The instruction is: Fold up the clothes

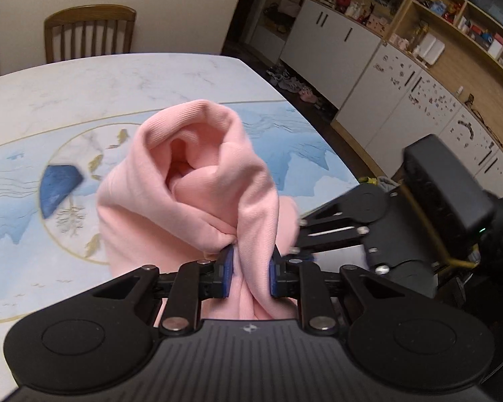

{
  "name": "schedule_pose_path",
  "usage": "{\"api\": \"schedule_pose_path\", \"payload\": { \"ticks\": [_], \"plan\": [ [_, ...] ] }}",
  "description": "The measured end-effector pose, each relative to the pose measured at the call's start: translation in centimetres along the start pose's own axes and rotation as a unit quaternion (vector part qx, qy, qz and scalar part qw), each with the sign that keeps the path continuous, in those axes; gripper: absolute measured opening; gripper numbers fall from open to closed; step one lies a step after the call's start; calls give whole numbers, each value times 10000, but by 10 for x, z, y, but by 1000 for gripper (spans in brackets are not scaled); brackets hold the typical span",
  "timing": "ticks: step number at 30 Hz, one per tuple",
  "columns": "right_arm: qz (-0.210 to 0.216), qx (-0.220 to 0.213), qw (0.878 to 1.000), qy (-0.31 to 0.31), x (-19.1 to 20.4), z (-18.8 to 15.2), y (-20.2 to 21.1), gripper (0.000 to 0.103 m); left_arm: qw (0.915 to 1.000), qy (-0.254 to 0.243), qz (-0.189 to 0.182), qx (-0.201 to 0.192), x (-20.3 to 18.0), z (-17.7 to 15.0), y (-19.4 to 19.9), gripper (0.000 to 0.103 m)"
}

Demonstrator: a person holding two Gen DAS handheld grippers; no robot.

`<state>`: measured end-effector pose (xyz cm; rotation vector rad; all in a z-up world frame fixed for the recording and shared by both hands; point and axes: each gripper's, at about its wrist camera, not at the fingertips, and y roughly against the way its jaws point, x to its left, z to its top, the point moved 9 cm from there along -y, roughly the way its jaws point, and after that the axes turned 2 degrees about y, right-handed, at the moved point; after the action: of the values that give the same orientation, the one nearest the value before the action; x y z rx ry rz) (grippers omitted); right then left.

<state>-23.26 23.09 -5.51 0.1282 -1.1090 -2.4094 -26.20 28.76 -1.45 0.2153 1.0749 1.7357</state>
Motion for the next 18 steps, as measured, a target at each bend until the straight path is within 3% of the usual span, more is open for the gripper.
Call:
{"api": "schedule_pose_path", "payload": {
  "ticks": [7, 9, 13, 18],
  "plan": [
    [-129, 320, 9988, -361, -12, -40, 42, 103, 9988, -274, -258, 329, -36, -9, -49, 14],
    [-519, 319, 9969, -499, -28, -46, 71, 103, 9984, -283, -318, 382, -40, -11, -61, 14],
    [-983, -170, 9934, -566, -48, -13, 130, 103, 9975, -413, -389, 428, -47, -14, -80, 14],
    [-1157, -342, 9927, -62, -53, 36, 134, 103, 9964, -660, -322, 420, -61, -16, -95, 14]
  ]
}}
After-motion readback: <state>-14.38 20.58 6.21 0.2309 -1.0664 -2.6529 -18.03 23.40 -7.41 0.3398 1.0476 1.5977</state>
